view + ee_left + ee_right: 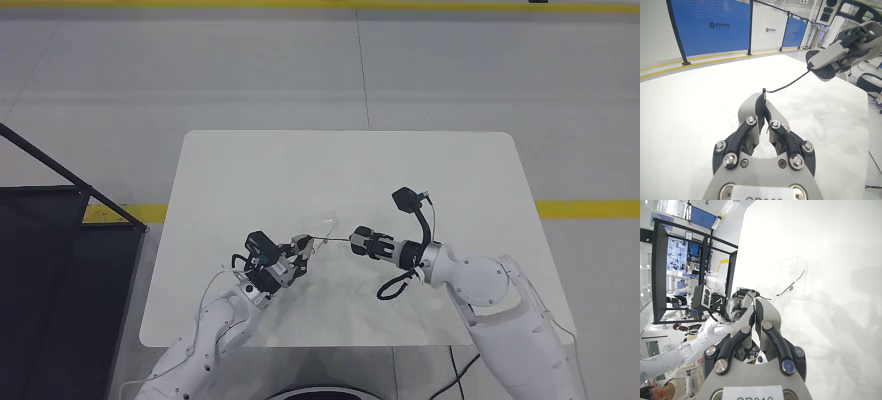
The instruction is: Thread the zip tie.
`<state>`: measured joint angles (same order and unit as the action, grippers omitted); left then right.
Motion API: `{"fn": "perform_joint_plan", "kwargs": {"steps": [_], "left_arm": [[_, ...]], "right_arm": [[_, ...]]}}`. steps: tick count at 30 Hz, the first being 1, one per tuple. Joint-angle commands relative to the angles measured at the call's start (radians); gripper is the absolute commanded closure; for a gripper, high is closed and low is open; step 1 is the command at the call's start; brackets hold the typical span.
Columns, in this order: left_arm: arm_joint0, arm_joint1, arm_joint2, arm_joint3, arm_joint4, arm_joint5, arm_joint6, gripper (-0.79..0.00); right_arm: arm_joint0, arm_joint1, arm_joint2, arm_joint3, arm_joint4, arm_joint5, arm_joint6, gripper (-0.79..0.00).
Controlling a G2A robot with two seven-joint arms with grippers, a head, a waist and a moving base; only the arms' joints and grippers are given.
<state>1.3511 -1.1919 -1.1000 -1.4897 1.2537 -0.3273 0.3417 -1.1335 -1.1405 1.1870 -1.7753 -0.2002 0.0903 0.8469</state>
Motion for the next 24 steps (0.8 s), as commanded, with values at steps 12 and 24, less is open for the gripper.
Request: {"fn": "perform_joint_plan", "kwargs": {"steps": [12, 24], "left_arm": [[0.001, -0.006, 0.001, 0.003, 0.017, 0.008, -0.002, 0.0], [-0.003, -0.013, 0.006, 0.008, 0.025, 0.02, -0.008, 0.0]], "right_arm": [[0.003, 0.001, -0.003, 0.007, 0.04, -0.031, -0.002, 0.0], [-0.003, 0.001, -0.001, 0.016, 0.083, -0.08, -0.024, 0.0]]}}
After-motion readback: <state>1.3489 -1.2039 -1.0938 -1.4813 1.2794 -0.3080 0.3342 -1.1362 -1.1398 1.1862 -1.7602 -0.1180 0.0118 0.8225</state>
